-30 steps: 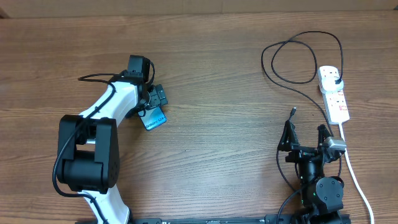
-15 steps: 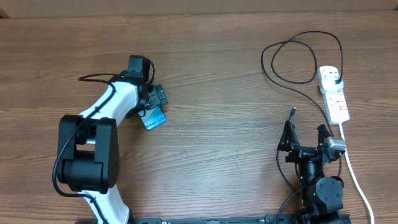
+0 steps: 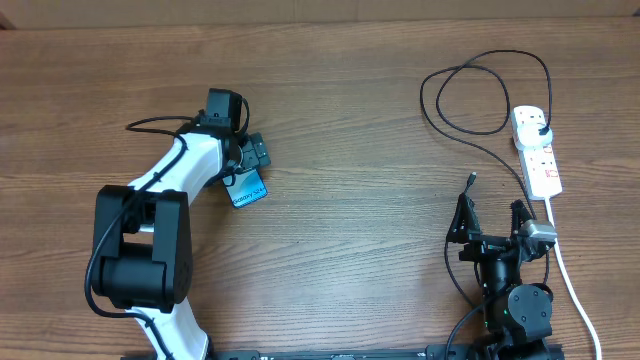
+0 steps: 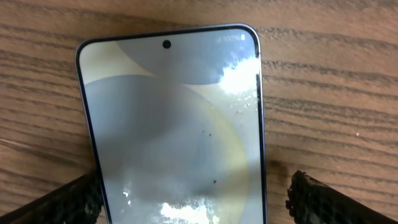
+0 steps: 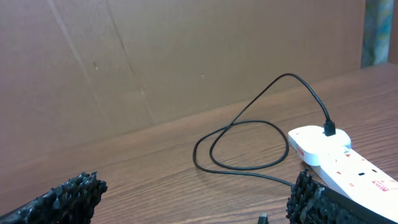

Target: Plug charger to phone and switch on socket

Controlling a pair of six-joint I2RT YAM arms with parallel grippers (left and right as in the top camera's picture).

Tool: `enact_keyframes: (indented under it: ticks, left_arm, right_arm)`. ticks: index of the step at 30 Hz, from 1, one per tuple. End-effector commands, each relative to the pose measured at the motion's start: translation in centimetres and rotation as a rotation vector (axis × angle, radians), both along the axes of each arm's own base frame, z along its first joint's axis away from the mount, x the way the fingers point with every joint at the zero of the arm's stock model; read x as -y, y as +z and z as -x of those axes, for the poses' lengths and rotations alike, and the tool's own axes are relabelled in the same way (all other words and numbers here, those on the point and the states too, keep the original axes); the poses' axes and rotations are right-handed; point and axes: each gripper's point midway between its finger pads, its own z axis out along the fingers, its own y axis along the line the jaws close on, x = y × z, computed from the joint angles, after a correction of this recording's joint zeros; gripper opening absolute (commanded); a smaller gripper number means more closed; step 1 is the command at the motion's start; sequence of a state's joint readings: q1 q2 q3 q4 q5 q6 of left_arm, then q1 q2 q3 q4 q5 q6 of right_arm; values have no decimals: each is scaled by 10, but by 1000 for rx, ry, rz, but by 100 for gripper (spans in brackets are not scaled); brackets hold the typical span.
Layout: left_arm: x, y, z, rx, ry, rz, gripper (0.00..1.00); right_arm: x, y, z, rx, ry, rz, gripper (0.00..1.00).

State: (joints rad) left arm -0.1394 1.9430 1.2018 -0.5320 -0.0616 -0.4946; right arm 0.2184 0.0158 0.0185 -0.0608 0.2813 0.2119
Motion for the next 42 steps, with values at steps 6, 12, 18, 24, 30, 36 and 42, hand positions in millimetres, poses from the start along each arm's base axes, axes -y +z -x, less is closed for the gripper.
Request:
enact_keyframes:
  ticks: [6,12,18,24,30,36,42]
  left_arm:
    - [7,-38,41,-130,27,29,88]
    - [17,-41,63,-223,26,91,75]
    - [18,-41,94,-349,-12,99,80]
    - [18,-41,97,-361,-38,95,100]
    - [19,-41,105,-394,-38,102,97]
    - [19,-41,102,-383,-38,103,98]
    - [20,-41,93,-344,-41,107,100]
  right_arm:
    - [0,-3,0,-3,-6,4,100]
    - [0,-3,0,-3,-6,4,100]
    - [0,-3,0,-3,-6,4,100]
    - [0,-3,0,-3,-6,4,100]
    - [0,-3,0,-3,-6,4,100]
    - [0,-3,0,-3,-6,4,100]
    - [0,-3,0,-3,-6,4,100]
